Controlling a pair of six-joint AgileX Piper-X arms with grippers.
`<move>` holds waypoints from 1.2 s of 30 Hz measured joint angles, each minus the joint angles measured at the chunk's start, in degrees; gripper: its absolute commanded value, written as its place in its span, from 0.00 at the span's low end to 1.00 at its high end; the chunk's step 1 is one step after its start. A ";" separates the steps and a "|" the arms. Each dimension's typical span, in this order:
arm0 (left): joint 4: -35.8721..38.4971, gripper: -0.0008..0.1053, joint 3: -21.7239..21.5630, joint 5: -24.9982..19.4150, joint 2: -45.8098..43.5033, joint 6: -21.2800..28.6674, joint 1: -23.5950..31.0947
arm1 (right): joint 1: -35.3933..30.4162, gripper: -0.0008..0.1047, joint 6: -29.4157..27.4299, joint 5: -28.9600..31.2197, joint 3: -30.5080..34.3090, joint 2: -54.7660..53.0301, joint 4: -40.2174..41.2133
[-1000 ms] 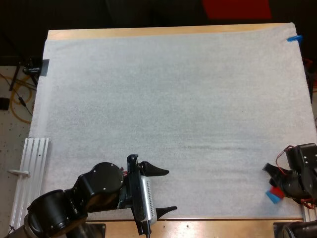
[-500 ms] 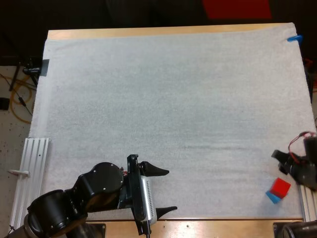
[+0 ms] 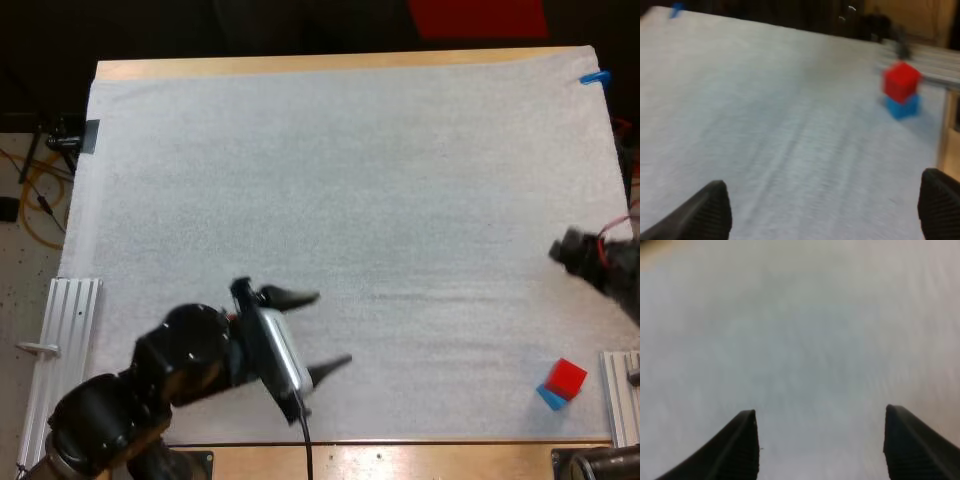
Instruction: Stack red cube on blue cube
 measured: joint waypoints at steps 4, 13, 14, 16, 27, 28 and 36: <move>-1.56 0.70 0.00 -0.17 0.00 -0.45 7.53 | 0.00 0.52 -0.54 0.66 0.00 0.11 -8.99; -7.50 0.70 0.00 -0.14 0.00 -0.45 26.98 | 0.00 0.52 -14.48 7.12 0.00 5.67 -17.14; -7.74 0.70 0.00 -0.14 0.00 -0.45 28.58 | 0.00 0.52 -14.75 7.13 0.00 6.11 -18.01; -9.35 0.70 0.00 -0.14 0.00 -0.45 35.23 | 0.00 0.52 -15.13 7.11 0.00 7.56 -22.48; -10.15 0.70 0.00 -0.44 -2.08 -0.04 47.87 | -7.05 0.52 -21.15 4.22 0.00 5.27 -32.32; -10.15 0.70 0.00 -0.44 -2.95 -0.04 47.68 | -8.73 0.52 -23.66 4.20 0.00 3.71 -31.18; -9.50 0.70 0.00 -0.44 -11.50 -0.04 47.58 | -18.16 0.52 -27.86 2.24 0.00 -11.65 -18.16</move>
